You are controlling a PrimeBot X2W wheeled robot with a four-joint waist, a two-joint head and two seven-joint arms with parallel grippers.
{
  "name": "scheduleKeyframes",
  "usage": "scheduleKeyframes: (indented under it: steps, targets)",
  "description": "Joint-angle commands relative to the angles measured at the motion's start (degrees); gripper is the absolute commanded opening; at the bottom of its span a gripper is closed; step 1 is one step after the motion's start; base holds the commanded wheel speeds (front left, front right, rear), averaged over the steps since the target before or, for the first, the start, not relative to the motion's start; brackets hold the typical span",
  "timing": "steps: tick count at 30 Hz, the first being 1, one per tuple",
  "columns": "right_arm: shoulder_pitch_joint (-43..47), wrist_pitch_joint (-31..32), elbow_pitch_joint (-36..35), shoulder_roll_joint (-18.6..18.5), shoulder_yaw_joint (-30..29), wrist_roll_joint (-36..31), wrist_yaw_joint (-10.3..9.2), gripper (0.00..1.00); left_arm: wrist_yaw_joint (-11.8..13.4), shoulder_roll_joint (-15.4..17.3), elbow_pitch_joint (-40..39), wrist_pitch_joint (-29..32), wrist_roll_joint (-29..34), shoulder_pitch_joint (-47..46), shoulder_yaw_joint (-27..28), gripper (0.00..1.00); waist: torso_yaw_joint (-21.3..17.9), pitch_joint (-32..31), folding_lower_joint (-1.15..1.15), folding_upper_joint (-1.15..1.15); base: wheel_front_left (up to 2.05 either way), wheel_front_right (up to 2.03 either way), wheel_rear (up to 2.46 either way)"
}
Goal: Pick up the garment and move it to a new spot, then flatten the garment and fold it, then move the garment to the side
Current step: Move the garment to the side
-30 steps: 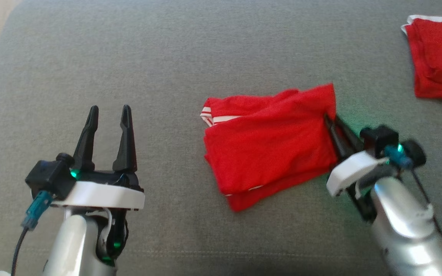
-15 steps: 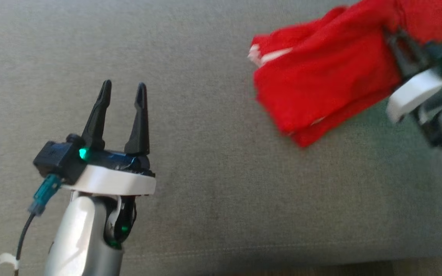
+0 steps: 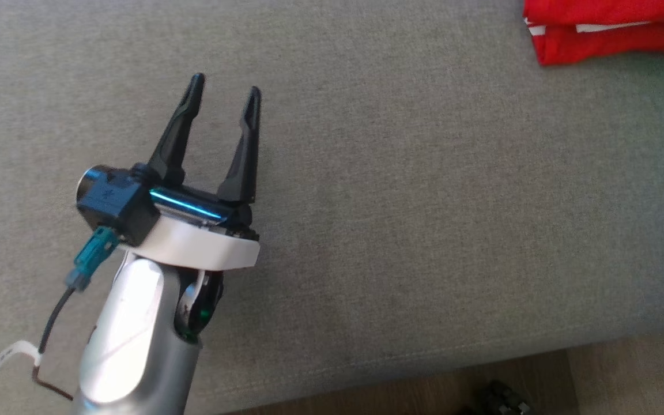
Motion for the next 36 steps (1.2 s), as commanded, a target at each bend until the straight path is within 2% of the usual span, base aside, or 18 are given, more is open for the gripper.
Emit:
scheduleKeyframes:
  steps: [1, 5, 11, 12, 13, 14, 23, 29, 36]
  targets:
    - [-1.26, 0.12, -1.58, -0.07, -0.46, -0.88, 0.37, 0.00, -0.10, 0.49, -1.62, -0.30, 0.55, -1.41, 1.48, 1.00, -0.86, 0.97, -0.02, 0.00, 0.00, 0.00, 0.00]
    - [-1.98, 0.51, -1.27, 1.49, -4.15, -4.48, 0.37, 0.00, -0.44, 0.49, -1.65, -0.30, 1.18, -2.21, 1.55, 1.00, -1.17, 2.39, -0.02, 0.00, 0.00, 0.00, 0.00]
    - [-1.57, 0.77, -1.26, 2.32, -6.01, -6.22, 0.37, 0.00, -0.84, 0.49, -1.48, -0.30, 1.37, -3.07, 1.94, 1.00, -0.69, 3.64, -0.02, 0.00, 0.00, 0.00, 0.00]
    - [-1.39, 0.76, -1.29, 2.46, -5.55, -6.23, 0.37, 0.22, -0.86, 0.49, -1.42, -0.30, 1.32, -3.11, 2.07, 1.00, -0.60, 3.73, -0.02, 0.00, 0.00, 0.00, 0.00]
    - [-1.24, 0.68, -1.40, 2.56, -5.12, -6.25, 0.37, 0.76, -0.87, 0.49, -1.37, -0.30, 1.28, -3.13, 2.24, 1.00, -0.54, 3.82, -0.02, 0.00, 0.00, 0.00, 0.00]
    - [-1.21, 0.59, -1.54, 2.59, -5.20, -6.34, 0.37, 1.00, -0.88, 0.49, -1.33, -0.30, 1.24, -3.17, 2.43, 1.00, -0.50, 3.92, -0.02, 0.00, 0.00, 0.00, 0.00]
    - [0.33, -0.32, -4.62, 3.97, -3.33, -7.81, 0.37, 1.00, -0.21, 0.49, -0.95, -0.30, -0.48, -3.06, 3.12, 1.00, 1.27, 0.60, -0.02, 0.00, 0.00, 0.00, 0.00]
    - [3.49, -1.01, -9.56, 7.07, 1.28, -5.64, 0.37, 1.00, 1.07, 0.49, -1.12, -0.30, -1.98, -1.40, 4.16, 1.00, 3.61, -4.67, -0.02, 0.00, 0.00, 0.00, 0.00]
    - [11.42, -3.72, -15.71, 11.31, 5.67, -1.96, 0.37, 1.00, 2.39, 0.49, -1.92, -0.30, -3.22, 1.90, 6.46, 1.00, 7.49, -11.19, -0.02, 0.00, 0.00, 0.00, 0.00]
